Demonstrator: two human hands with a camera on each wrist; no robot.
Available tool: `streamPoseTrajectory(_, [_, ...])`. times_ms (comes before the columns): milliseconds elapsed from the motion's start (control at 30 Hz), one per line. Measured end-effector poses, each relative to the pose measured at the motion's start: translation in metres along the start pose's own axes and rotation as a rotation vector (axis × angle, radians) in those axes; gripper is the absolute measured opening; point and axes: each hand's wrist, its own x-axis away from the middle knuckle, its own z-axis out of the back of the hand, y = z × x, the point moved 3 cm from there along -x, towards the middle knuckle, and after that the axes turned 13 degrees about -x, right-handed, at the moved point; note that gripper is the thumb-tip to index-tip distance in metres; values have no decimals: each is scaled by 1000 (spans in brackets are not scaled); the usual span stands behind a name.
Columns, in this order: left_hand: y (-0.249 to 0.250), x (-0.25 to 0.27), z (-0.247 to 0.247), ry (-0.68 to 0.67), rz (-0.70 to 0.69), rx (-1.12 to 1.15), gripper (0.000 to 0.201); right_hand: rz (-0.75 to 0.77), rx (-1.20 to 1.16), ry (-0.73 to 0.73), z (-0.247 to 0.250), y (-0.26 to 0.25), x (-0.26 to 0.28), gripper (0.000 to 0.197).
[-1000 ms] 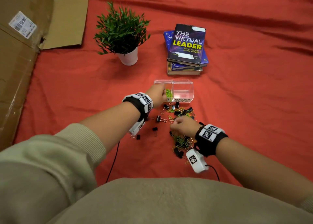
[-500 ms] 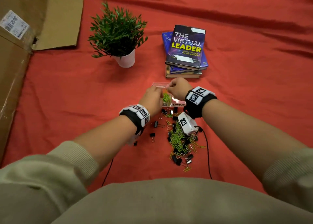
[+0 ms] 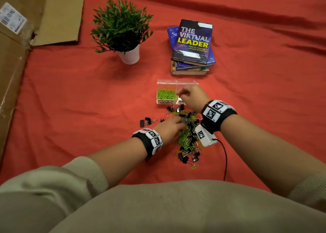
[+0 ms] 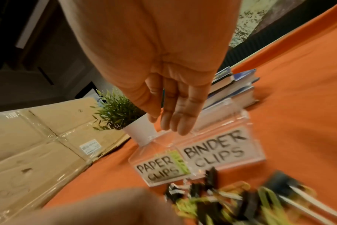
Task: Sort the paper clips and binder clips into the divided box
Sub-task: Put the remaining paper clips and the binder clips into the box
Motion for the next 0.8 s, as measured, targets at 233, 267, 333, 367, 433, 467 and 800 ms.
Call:
streamPoseTrajectory(233, [-7,0,-6,-23,10,-85,35,-77,348,-239,-23,66,73,20])
streamPoseTrajectory(267, [-11,3,-6,-24,28,-97,33,-73,373,-258,-29,75,78,23])
streamPoseTrajectory(333, [-20,8,-6,-21,60,-101,32,-71,361,-234,-32,86,85,25])
streamPoseTrajectory(367, [-26,12,-6,-23,77,-103,31,-81,345,-205,-30,88,87,24])
streamPoseTrajectory(433, [-36,19,-6,-35,118,-117,30,-83,326,-136,-24,91,88,21])
streamPoseTrajectory(467, [-40,22,-5,-33,136,-111,30,-75,319,-104,-21,90,88,20])
streamPoseTrajectory(800, [-17,15,-3,43,164,-79,32,224,485,-322,-58,66,88,48])
